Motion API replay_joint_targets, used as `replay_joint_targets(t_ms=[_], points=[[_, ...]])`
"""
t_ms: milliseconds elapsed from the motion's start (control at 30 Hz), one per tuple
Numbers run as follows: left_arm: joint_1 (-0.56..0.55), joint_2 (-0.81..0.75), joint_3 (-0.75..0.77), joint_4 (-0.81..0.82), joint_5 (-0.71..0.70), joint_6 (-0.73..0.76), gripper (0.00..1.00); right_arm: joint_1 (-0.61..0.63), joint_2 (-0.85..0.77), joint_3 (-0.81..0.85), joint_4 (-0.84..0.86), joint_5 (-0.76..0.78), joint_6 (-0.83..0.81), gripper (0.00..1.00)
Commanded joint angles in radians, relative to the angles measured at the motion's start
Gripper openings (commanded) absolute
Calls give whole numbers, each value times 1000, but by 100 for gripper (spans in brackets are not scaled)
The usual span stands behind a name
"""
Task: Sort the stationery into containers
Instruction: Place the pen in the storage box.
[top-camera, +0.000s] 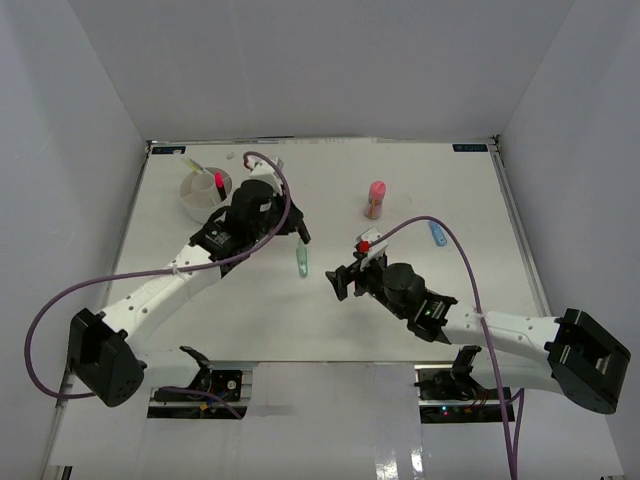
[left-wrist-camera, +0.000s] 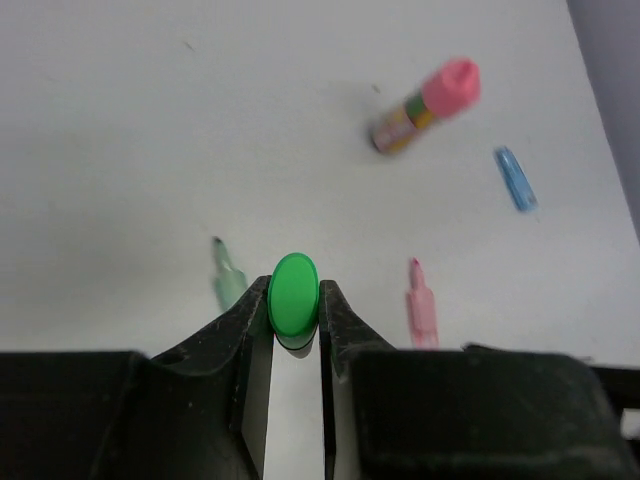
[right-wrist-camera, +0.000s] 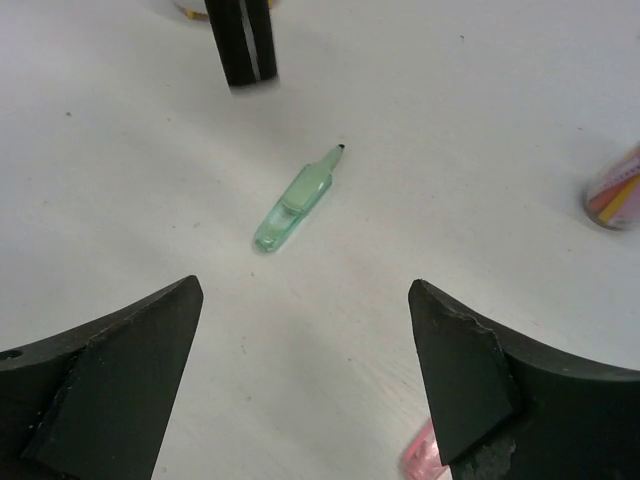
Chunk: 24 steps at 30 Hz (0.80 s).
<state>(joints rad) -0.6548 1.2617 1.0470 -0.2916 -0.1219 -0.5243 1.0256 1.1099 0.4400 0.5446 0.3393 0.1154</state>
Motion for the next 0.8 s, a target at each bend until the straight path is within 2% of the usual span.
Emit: replay_joint_targets(t_ms=[0, 33, 200, 333, 567, 767], points=[[125, -9, 134, -72, -176, 206, 8, -22, -24, -17, -15, 58, -33, 90], [189, 4, 155, -73, -188, 231, 8, -36, -24, -23, -20, 58, -34, 90], [325, 88, 245, -28, -177, 380, 9, -70, -42, -44, -26, 23, -17, 90], [437, 192, 260, 52, -89, 422, 9, -84, -38, -52, -25, -8, -8, 90], [520, 338, 298, 109, 5, 428, 9, -101, -47, -63, -25, -42, -3, 90], [540, 364, 304, 134, -9, 454, 9, -117, -39, -64, -25, -65, -5, 90]])
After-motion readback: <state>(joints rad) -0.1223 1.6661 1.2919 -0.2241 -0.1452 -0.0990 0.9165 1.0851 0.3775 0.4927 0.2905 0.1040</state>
